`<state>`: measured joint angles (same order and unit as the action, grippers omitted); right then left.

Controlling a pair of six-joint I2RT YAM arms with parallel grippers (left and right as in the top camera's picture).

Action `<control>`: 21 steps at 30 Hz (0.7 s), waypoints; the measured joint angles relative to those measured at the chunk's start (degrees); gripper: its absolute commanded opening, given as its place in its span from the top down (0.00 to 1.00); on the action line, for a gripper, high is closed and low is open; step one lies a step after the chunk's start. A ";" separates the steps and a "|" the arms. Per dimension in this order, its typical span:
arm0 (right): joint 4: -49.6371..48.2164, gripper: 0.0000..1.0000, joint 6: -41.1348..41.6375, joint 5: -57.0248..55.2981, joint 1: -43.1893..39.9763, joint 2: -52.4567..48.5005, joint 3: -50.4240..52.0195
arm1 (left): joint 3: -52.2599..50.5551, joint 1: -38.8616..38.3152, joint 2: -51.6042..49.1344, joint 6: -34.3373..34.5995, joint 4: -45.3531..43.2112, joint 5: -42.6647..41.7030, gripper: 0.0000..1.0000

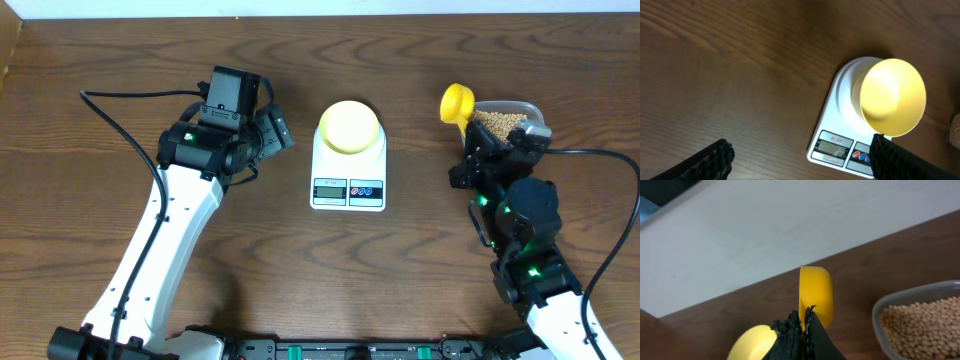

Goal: Scoop item into bowl and weigh 50g on scale
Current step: 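Release the scoop from the left gripper and carry it right toward the soybean tub, then move the left gripper over the scale's buttons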

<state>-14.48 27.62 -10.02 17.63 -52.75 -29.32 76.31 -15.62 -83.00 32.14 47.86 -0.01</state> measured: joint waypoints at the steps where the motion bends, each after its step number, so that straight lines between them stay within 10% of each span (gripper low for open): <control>1: 0.13 0.99 -0.04 -0.22 0.00 -0.17 0.00 | 0.00 0.00 0.00 -0.87 0.02 -0.02 0.12; 21: 4.04 0.99 -0.26 -1.38 0.00 -0.42 0.00 | 0.00 -0.02 0.00 -14.88 2.25 -0.28 0.12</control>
<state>-10.44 27.35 -11.40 17.63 -53.17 -29.32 76.31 -15.64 -83.00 17.26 50.11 -0.30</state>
